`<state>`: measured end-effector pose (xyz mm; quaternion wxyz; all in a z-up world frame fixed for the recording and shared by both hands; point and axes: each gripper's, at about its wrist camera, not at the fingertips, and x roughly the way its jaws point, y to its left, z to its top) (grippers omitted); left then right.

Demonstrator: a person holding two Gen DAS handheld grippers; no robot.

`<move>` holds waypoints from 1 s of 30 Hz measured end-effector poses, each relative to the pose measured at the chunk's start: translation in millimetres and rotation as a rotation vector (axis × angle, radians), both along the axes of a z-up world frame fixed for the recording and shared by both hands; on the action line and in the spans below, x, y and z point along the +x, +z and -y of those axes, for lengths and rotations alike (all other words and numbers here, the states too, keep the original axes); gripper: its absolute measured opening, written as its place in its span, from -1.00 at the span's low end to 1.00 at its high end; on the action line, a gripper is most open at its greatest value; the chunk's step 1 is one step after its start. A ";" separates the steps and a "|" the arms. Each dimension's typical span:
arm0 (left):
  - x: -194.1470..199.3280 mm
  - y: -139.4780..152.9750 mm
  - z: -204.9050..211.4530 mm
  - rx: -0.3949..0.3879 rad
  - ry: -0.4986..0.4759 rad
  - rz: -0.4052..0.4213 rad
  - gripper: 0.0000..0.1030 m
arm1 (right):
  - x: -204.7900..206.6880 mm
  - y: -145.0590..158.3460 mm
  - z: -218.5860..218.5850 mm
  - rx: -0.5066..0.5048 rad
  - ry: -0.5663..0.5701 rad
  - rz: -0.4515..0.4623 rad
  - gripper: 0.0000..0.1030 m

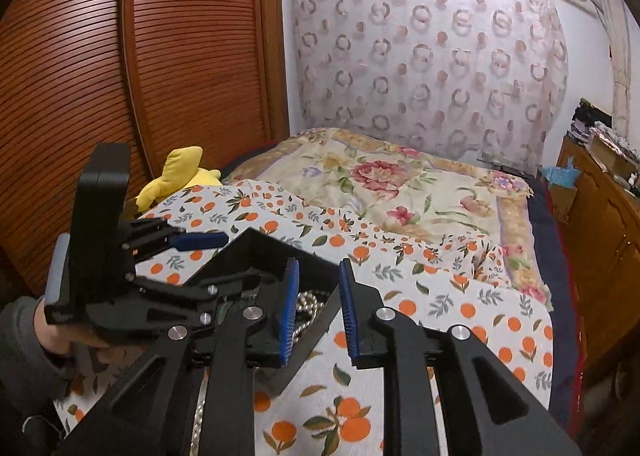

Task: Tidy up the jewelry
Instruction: 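Lower the silver bangle into the box with left tool while right tool drops the pearls in, then grasp the red braided bracelet with the right tool while the left tool grasps the silver hair comb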

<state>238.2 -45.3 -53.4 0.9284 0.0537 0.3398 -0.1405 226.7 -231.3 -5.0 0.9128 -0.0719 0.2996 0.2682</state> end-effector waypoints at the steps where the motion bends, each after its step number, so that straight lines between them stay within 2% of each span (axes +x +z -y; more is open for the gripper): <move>1: -1.9 0.9 -0.3 0.000 0.000 0.002 0.14 | -3.0 -0.9 1.1 0.002 0.000 0.000 -0.56; 7: -28.1 8.8 -2.9 -0.003 -0.006 0.025 0.14 | -36.0 -11.4 15.5 0.034 -0.006 -0.015 -0.56; 16: -97.3 11.1 -27.5 -0.028 -0.018 0.040 0.15 | -100.9 -46.8 31.2 0.024 -0.028 -0.063 -0.56; 23: -135.3 -6.8 -56.9 -0.039 -0.011 -0.021 0.14 | -131.8 -81.1 44.5 0.017 -0.053 -0.146 -0.56; 30: -152.9 -29.7 -68.6 -0.107 -0.018 -0.103 -0.10 | -140.2 -102.3 45.6 -0.027 -0.068 -0.188 -0.56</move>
